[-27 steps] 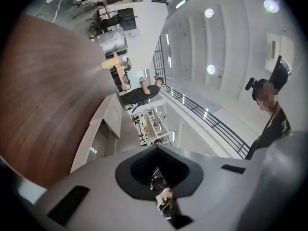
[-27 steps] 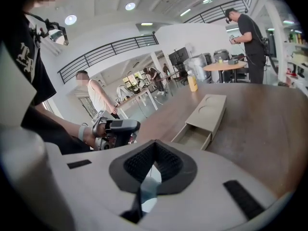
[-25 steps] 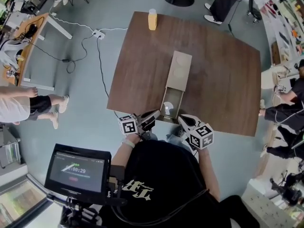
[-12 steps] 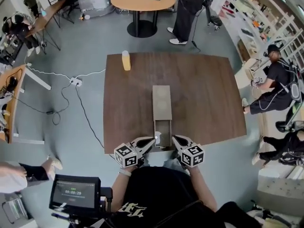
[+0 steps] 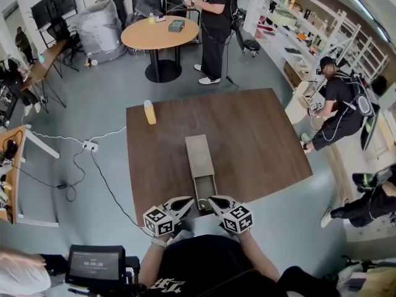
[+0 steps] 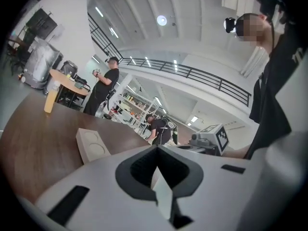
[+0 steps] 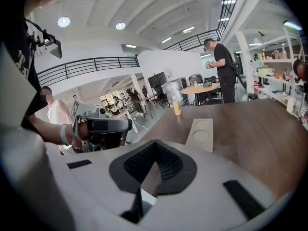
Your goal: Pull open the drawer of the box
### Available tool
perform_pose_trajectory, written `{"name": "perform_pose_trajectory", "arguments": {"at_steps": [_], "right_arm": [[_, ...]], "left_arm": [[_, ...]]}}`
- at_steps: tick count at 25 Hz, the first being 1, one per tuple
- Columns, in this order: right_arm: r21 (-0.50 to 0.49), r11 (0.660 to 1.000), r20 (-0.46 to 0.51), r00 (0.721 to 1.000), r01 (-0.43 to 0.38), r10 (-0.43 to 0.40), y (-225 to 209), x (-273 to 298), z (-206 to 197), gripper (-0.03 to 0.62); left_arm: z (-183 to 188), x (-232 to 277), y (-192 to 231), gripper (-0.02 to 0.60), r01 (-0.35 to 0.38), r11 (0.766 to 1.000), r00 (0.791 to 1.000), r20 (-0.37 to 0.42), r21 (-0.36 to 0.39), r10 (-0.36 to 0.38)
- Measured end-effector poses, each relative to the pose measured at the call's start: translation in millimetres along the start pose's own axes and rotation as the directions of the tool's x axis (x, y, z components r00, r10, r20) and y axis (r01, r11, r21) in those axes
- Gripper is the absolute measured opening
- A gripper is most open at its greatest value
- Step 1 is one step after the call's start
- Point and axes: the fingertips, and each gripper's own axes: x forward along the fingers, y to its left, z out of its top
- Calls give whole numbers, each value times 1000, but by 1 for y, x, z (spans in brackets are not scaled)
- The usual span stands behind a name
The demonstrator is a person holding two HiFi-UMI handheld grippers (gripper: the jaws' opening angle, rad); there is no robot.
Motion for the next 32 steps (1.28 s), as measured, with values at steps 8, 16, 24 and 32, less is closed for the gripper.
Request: {"name": "perform_pose_trajectory", "arguments": {"at_steps": [8, 16, 24, 32], "right_arm": [[-27, 999, 31, 999, -17, 18, -15, -72, -26, -12], [-54, 997, 16, 998, -59, 60, -26, -145, -76, -12], [-38, 997, 59, 996, -63, 65, -25, -190, -100, -12], [-148, 984, 117, 986, -102, 120, 14, -216, -104, -12]], "left_arm": [[-22, 25, -47, 6, -107, 994, 994, 24, -8, 107], [-74, 50, -104, 6, -190, 982, 981, 26, -15, 191], [-115, 54, -156, 6, -230, 973, 973, -11, -1, 230], [-134, 64, -206, 6, -262, 965, 965, -26, 32, 263]]}}
